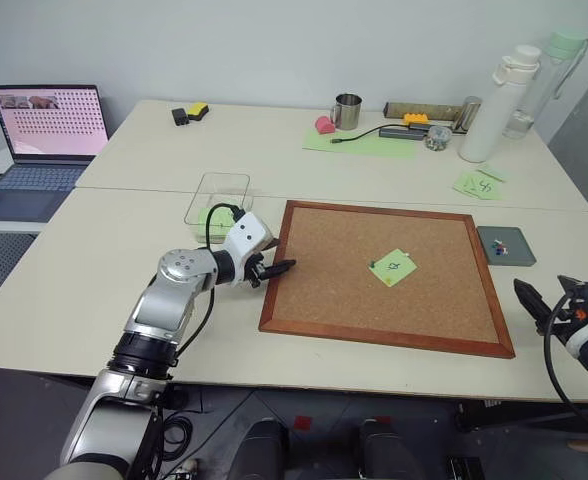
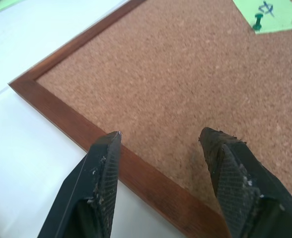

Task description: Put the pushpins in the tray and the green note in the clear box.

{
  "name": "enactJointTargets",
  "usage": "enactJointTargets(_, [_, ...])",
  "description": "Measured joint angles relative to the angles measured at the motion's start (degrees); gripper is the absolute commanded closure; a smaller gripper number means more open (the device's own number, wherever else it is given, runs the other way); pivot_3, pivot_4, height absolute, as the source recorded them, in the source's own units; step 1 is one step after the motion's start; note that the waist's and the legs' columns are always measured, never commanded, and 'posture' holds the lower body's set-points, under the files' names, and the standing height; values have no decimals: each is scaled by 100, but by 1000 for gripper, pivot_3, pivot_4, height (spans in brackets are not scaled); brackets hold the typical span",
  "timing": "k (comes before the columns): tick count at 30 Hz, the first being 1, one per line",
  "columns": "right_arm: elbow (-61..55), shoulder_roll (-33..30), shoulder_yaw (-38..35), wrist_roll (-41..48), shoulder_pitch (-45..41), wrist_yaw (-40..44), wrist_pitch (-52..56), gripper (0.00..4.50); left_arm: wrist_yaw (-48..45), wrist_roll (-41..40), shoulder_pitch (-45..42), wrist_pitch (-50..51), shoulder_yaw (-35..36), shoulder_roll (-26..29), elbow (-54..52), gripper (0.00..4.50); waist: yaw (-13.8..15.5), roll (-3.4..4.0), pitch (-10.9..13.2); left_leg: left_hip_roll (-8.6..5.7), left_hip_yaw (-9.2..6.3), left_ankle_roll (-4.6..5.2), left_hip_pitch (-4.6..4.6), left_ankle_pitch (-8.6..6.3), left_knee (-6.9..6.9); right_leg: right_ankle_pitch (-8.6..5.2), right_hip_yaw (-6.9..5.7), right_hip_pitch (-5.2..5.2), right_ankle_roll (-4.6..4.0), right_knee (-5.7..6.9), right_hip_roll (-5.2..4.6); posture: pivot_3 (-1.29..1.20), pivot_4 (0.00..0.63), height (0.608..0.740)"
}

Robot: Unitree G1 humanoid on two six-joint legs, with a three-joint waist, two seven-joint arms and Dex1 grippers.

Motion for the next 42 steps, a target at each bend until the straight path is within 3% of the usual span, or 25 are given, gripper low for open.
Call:
enactJointTargets(31, [-291,-338,337,447,-108,670,137,670,-370,-600,-267,392,184,10,1,1796,0,0,0,0,0,0,0,0,1,0,0,0,0,-1,0,0,150,740])
enactJointTargets(42, [67,-332,1338,200,-992,739,40,670,-697,-1038,-306,577,180,-147,-415,3838,-4,-1,0,-2,0,0,-1,0,2,0,1,0,1,-2,0,0,150,740])
